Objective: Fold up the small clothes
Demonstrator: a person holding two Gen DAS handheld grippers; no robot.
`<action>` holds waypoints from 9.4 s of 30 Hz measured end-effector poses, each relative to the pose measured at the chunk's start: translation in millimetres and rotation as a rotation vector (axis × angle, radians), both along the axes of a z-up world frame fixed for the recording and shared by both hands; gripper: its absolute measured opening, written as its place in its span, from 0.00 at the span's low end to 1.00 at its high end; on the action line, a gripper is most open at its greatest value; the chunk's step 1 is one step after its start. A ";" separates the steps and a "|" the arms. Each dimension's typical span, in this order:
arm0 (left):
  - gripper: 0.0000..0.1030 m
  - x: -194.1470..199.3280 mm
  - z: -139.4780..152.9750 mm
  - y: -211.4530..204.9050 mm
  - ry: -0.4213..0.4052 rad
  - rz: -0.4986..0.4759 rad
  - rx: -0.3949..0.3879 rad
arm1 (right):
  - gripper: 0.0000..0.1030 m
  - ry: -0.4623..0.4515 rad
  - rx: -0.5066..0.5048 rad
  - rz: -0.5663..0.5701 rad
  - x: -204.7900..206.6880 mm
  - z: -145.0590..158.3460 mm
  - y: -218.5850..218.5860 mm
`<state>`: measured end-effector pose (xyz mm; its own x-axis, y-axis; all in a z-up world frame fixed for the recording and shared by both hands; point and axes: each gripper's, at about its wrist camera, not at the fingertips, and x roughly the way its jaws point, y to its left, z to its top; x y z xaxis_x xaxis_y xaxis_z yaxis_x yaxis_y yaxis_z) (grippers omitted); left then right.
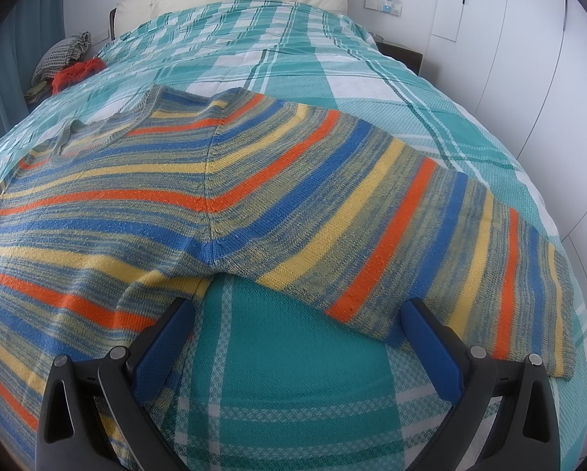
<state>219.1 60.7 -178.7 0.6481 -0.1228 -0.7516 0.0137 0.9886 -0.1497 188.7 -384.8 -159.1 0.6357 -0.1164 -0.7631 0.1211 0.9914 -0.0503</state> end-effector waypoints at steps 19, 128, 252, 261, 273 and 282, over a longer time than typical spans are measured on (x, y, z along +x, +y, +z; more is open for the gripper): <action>0.99 -79.5 48.5 19.8 0.046 0.058 -0.190 | 1.00 -0.001 -0.002 0.000 -0.7 -0.1 -0.5; 1.00 -107.5 0.9 35.2 0.011 0.143 0.162 | 0.98 -0.076 0.068 -0.153 -86.8 -2.1 -84.6; 0.35 17.1 24.9 1.9 0.070 -0.068 0.119 | 1.00 -0.072 0.034 -0.153 -85.3 -3.1 -80.5; 0.75 31.2 83.1 47.1 -0.020 -0.053 -0.111 | 1.00 -0.070 0.032 -0.154 -85.6 -3.1 -80.5; 0.03 128.1 45.4 -0.4 0.126 -0.040 0.018 | 1.00 -0.065 0.027 -0.155 -83.3 -3.9 -82.2; 0.74 98.1 61.4 15.0 0.066 -0.024 0.064 | 1.00 -0.065 0.024 -0.155 -83.8 -4.2 -81.2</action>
<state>317.2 75.7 -117.2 0.5941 -0.0884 -0.7995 0.0298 0.9957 -0.0879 104.9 -466.0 -163.3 0.6594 -0.1989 -0.7250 0.2748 0.9614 -0.0138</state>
